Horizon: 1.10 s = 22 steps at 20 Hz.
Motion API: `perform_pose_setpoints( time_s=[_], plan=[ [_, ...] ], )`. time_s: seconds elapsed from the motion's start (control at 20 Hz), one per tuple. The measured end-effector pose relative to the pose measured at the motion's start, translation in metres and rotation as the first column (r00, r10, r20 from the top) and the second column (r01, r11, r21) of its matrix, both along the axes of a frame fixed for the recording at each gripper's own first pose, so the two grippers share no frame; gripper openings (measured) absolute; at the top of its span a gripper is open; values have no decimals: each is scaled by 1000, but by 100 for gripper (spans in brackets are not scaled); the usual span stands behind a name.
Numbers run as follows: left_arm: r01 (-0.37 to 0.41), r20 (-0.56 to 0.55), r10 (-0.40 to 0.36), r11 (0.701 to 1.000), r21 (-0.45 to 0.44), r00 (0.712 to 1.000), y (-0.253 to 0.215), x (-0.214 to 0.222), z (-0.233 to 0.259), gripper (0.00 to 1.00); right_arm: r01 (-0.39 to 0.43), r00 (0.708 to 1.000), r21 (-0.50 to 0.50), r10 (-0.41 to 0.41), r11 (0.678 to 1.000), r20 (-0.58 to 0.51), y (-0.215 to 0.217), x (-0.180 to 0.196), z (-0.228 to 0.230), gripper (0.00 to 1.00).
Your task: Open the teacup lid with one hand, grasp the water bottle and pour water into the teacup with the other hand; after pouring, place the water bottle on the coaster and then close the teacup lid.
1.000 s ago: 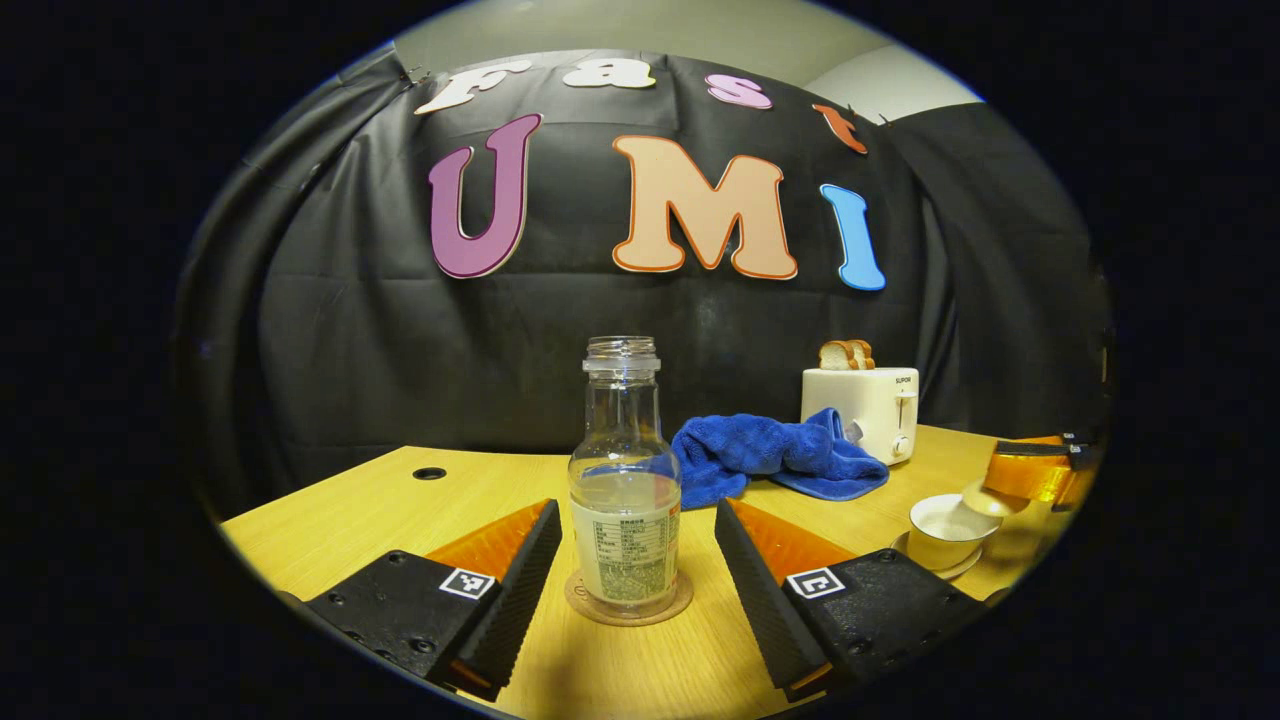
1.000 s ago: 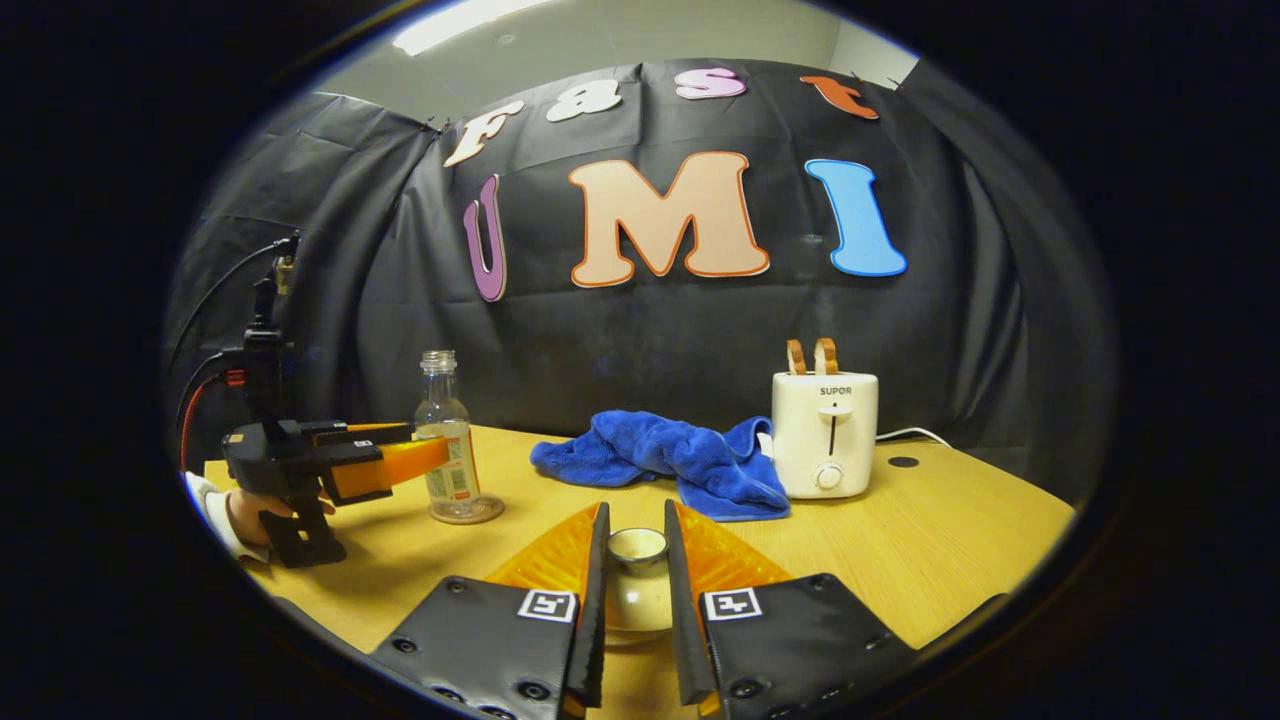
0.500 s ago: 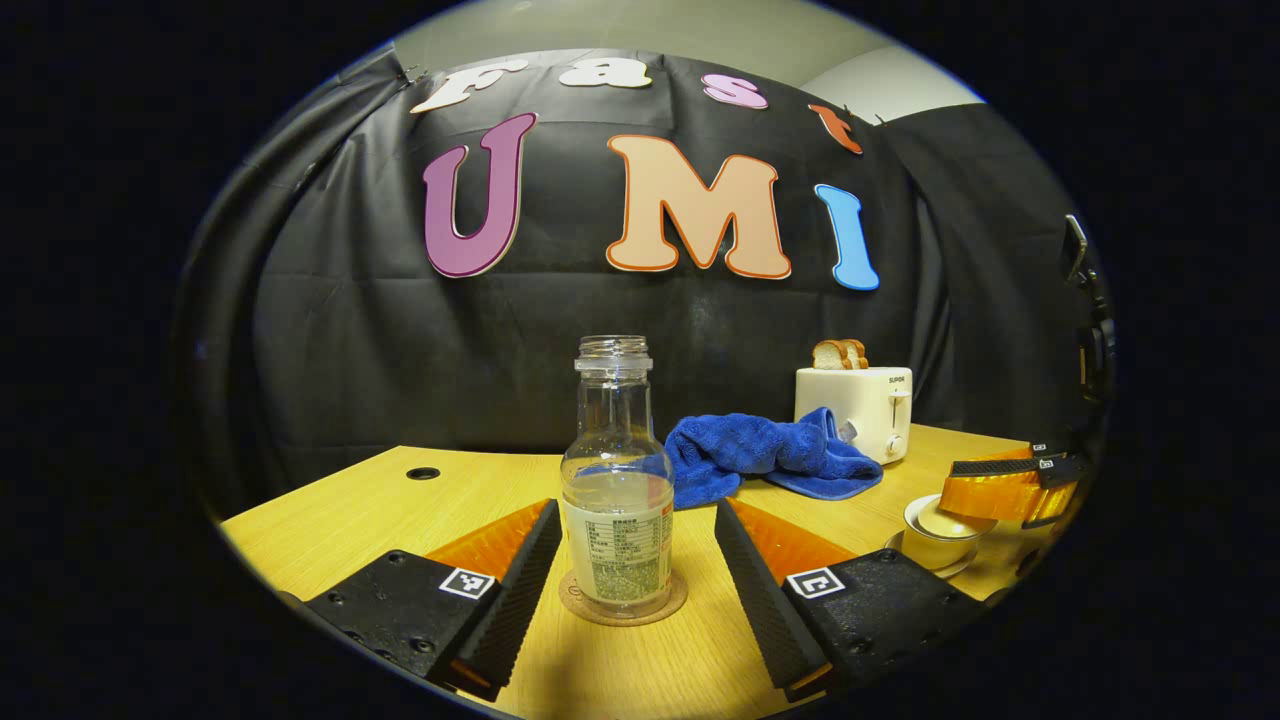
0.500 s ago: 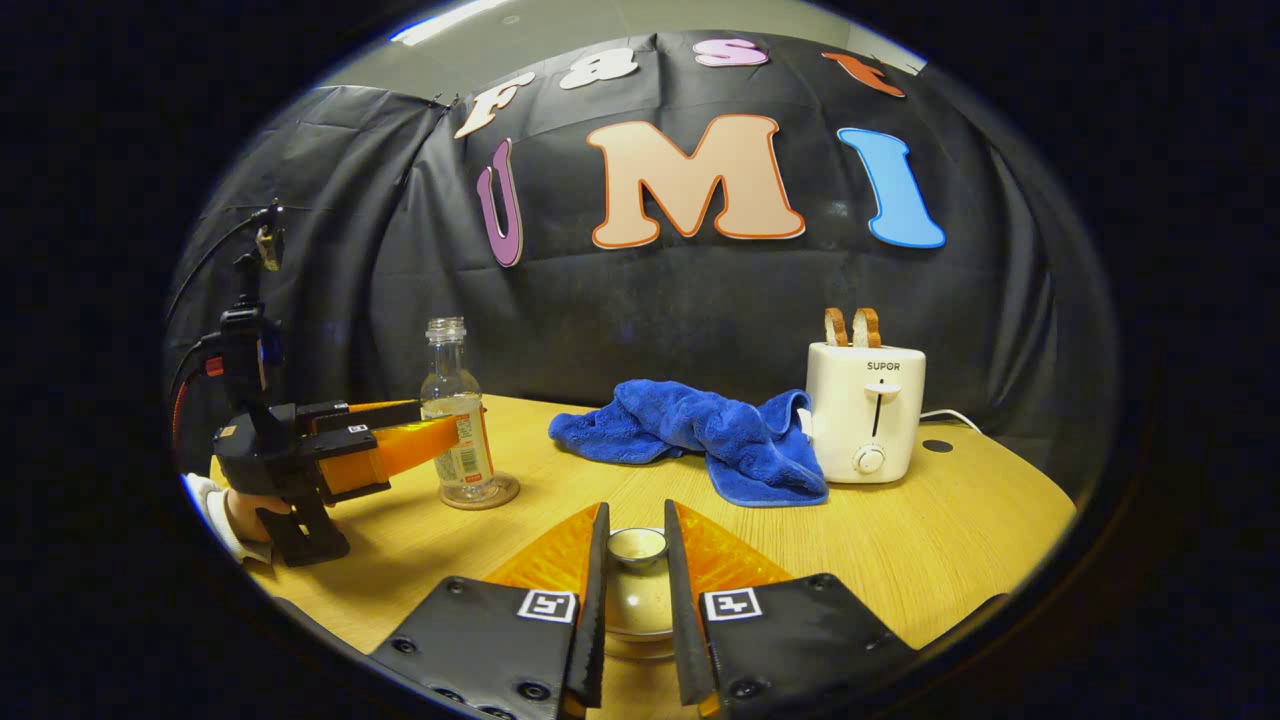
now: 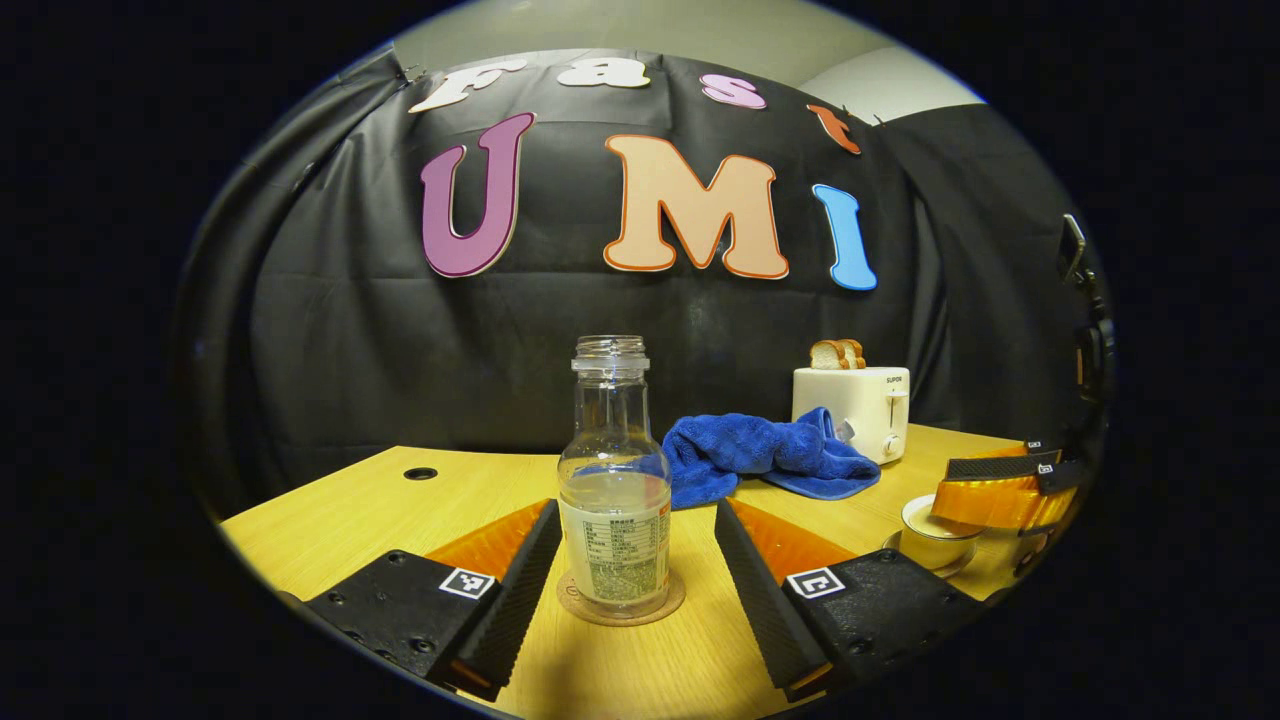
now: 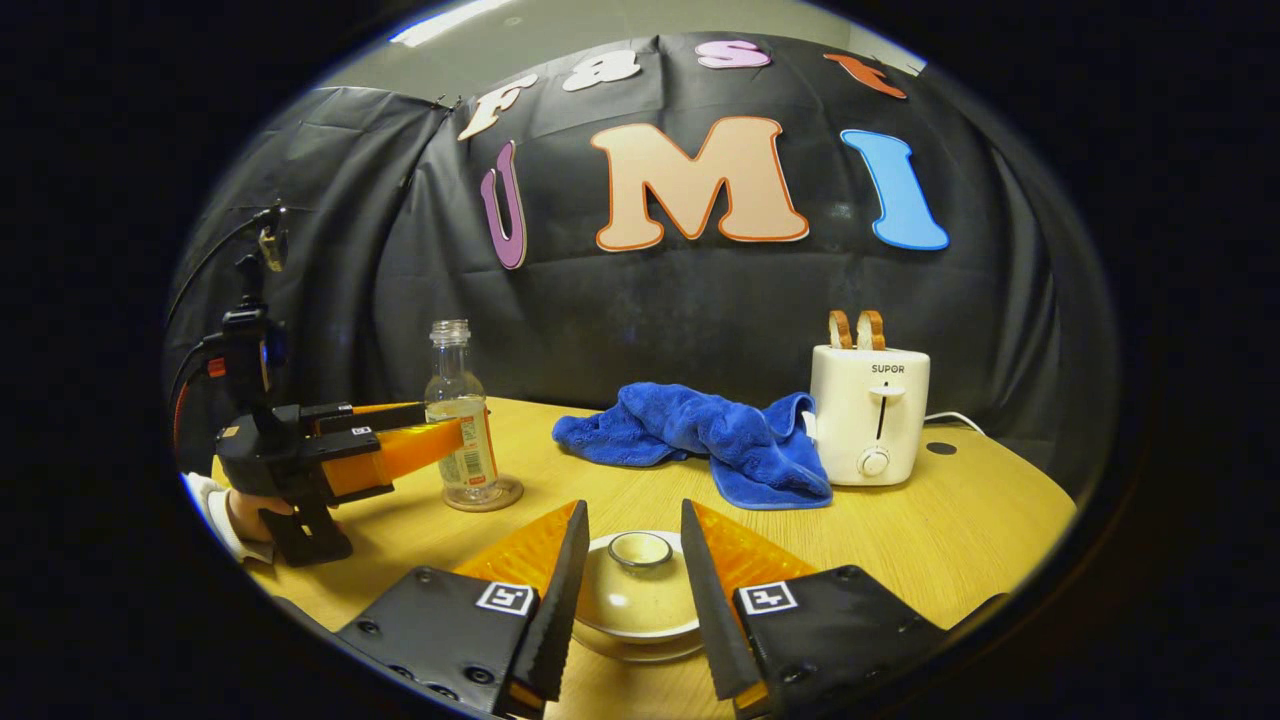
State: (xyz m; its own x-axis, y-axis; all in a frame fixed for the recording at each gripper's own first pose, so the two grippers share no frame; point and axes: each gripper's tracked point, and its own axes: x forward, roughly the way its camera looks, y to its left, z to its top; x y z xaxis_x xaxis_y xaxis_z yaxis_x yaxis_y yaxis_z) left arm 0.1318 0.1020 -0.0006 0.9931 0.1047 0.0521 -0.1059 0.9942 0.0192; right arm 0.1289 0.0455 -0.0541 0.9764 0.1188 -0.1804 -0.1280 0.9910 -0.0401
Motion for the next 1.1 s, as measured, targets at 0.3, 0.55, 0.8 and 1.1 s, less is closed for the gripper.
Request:
perform_pose_setpoints(
  time_s=[0.3,0.55,0.8,1.1],
  plan=[
    [0,1,0,1000,0,1000,0,0,0,89,46,993,17,-48,999,110,-10,-9,18,71],
    [-21,1,21,1000,0,1000,5,-2,0,90,170,977,7,-170,985,128,-44,-20,22,76],
    [-60,-3,60,998,-3,998,8,-11,-1,90,327,935,-3,-323,945,145,-93,-40,30,79],
    [-198,-1,198,980,-5,980,25,-43,-2,90,492,860,-13,-483,871,165,-135,-58,35,81]
  ],
)
